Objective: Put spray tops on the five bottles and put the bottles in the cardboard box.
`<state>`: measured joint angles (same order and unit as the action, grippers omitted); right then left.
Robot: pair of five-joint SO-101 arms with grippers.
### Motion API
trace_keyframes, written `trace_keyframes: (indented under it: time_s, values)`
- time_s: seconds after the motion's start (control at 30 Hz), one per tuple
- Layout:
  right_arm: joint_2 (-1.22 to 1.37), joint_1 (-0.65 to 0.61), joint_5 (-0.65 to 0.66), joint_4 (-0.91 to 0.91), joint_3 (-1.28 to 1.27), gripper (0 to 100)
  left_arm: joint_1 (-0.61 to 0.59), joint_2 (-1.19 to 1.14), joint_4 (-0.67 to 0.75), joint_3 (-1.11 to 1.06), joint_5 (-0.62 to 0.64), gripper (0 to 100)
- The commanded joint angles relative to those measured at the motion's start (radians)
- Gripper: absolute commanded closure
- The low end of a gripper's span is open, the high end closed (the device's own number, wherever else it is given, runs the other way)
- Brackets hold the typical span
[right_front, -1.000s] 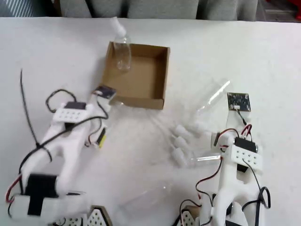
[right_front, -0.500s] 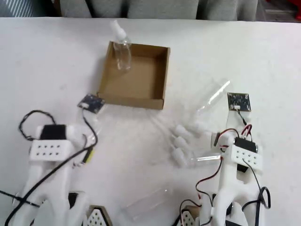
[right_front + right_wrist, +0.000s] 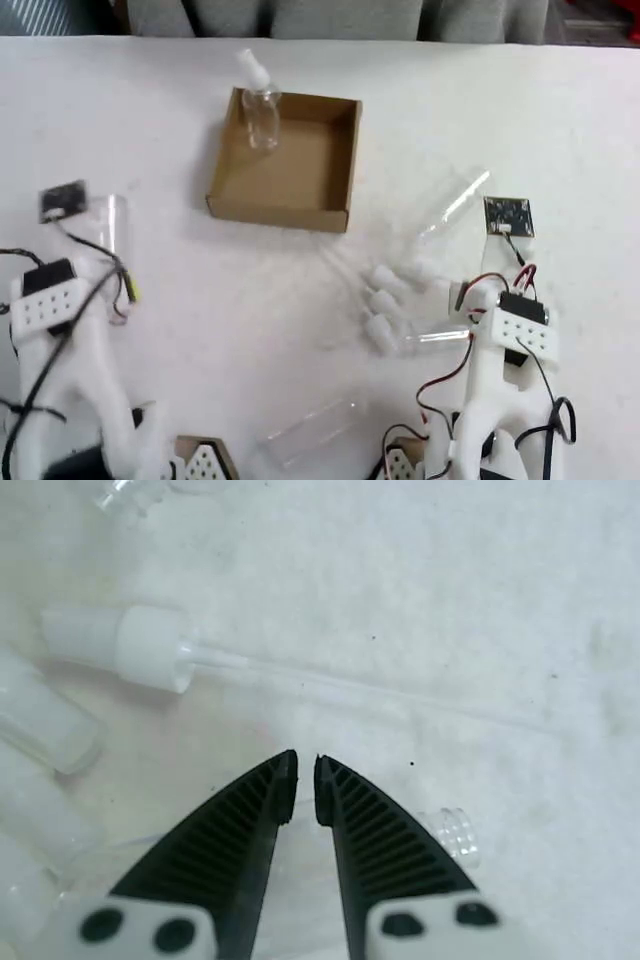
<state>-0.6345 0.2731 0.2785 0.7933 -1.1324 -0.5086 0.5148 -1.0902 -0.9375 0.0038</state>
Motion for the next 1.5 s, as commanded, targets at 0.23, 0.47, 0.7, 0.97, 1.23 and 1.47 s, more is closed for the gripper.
trace_keyframes:
  time_s: [0.23,0.47,0.7,0.97,1.23,1.47]
  values:
    - [-0.016,-0.005,0.011,-0.013,0.005,98.1,-0.036,-0.245,0.219,0.052,0.377,58]
    - [-0.016,-0.007,0.011,-0.013,0.005,98.1,-0.090,-0.243,0.170,0.058,0.371,36]
    - [-0.016,-0.010,0.011,-0.013,0.005,98.1,-0.136,-0.243,-0.021,0.195,0.239,45]
    - [-0.016,-0.007,0.011,-0.013,0.005,98.1,-0.145,-0.243,-0.249,0.491,0.029,83]
    - [-0.016,-0.005,0.011,-0.013,0.005,98.1,-0.162,-0.254,-0.296,0.594,-0.316,95]
    - [-0.016,-0.005,0.011,-0.013,0.005,98.1,-0.160,-0.338,-0.282,0.445,-0.631,96]
